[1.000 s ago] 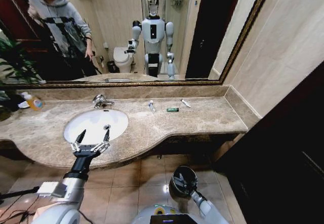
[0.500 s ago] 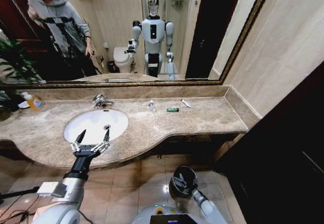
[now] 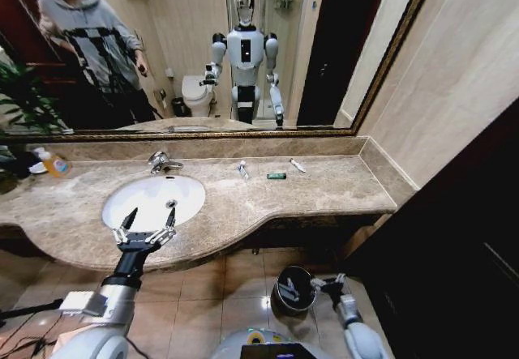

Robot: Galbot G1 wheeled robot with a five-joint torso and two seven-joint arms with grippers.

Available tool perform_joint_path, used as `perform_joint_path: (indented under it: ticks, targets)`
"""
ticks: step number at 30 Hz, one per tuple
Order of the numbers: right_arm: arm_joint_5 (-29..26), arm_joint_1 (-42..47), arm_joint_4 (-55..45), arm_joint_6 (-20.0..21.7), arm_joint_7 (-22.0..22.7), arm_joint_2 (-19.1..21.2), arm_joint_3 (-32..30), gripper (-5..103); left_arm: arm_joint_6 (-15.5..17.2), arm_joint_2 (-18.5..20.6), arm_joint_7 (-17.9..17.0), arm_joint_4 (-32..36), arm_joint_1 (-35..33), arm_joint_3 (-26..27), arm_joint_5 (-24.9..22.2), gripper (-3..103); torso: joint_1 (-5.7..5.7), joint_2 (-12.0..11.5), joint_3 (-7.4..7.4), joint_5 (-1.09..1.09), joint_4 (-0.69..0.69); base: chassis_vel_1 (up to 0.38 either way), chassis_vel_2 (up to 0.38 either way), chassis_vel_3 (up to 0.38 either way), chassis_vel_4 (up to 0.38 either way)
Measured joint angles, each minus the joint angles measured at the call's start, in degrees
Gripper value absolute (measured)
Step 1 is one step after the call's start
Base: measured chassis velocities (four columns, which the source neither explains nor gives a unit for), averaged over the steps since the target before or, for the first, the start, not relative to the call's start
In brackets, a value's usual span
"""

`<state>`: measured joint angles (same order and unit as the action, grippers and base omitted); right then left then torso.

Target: Pick up the trash from the sink and place it in the trash bin.

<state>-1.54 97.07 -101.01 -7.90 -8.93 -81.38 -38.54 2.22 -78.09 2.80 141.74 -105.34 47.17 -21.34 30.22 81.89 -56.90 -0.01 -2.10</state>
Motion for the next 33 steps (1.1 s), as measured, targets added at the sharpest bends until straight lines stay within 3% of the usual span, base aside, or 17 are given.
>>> perform_joint_path:
  ticks: [7, 9, 14, 16, 22, 33]
  targets:
    - [-9.7, 7.8, -15.3, 1.3, -5.0, -0.4, 1.1, 100, 0.0, 0.0, 0.0, 0.0, 0.0, 0.0, 0.0, 100, 0.00, 0.0, 0.00, 0.00, 0.00, 0.000, 0.000, 0.000, 0.000]
    - [-13.1, 8.6, -20.4, 3.8, -5.5, 0.1, 2.0, 100, 0.0, 0.0, 0.0, 0.0, 0.0, 0.0, 0.0, 100, 0.00, 0.0, 0.00, -0.01, 0.00, 0.000, 0.000, 0.000, 0.000]
    - [-11.3, 0.3, -24.6, 11.1, -3.3, 1.4, 4.0, 100, 0.0, 0.0, 0.0, 0.0, 0.0, 0.0, 0.0, 100, 0.00, 0.0, 0.00, 0.01, 0.00, 0.000, 0.000, 0.000, 0.000]
    - [-11.6, -5.5, -24.4, 14.8, -1.3, 4.0, 6.0, 100, 0.0, 0.0, 0.0, 0.0, 0.0, 0.0, 0.0, 100, 0.01, 0.0, -0.01, 0.01, -0.03, 0.000, 0.000, 0.000, 0.000]
    - [-15.7, -17.3, -20.1, 19.9, 2.2, 8.8, 13.7, 100, 0.0, 0.0, 0.0, 0.0, 0.0, 0.0, 0.0, 100, 0.01, 0.0, -0.01, 0.00, 0.00, 0.000, 0.000, 0.000, 0.000]
    - [-16.0, -40.1, -0.7, 20.6, 6.4, 4.5, 28.5, 100, 0.0, 0.0, 0.0, 0.0, 0.0, 0.0, 0.0, 100, 0.01, 0.0, -0.02, 0.00, -0.01, 0.000, 0.000, 0.000, 0.000]
